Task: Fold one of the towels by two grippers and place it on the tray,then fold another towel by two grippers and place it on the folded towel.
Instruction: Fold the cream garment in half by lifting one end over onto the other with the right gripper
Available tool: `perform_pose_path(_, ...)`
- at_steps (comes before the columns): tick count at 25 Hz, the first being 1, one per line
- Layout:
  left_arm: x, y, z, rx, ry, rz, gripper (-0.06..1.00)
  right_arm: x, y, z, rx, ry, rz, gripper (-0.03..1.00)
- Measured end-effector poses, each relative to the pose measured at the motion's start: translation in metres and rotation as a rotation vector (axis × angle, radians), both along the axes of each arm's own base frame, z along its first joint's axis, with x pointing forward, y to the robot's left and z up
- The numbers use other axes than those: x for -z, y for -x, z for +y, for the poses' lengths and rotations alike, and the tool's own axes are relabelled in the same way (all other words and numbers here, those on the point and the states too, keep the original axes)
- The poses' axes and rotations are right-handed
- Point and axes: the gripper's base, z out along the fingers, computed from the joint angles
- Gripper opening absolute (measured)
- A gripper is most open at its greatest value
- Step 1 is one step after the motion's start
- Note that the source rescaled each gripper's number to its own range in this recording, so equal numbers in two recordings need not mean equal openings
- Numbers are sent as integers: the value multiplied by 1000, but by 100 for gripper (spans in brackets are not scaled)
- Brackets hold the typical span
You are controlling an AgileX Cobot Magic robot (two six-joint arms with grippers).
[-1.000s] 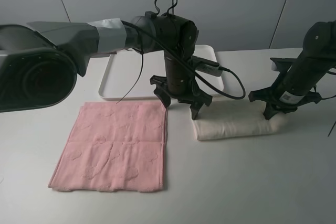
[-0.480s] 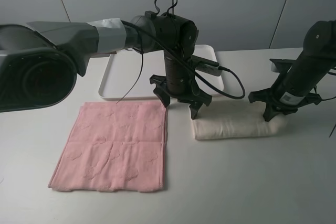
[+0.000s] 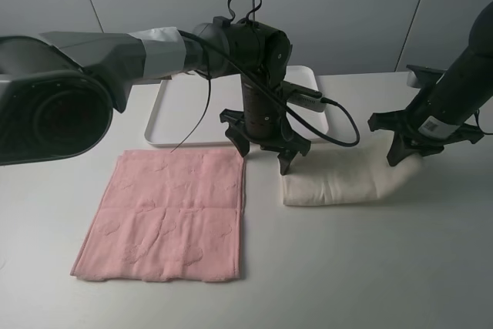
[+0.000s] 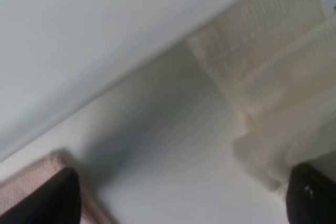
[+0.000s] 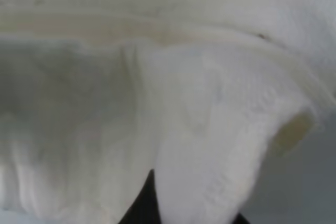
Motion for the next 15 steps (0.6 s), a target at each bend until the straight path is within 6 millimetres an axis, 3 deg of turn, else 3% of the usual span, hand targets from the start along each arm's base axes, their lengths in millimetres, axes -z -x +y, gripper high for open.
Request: perform_pose_path(15, 0, 0, 0, 1, -3, -2, 100, -9, -3, 21, 103, -261, -13, 8)
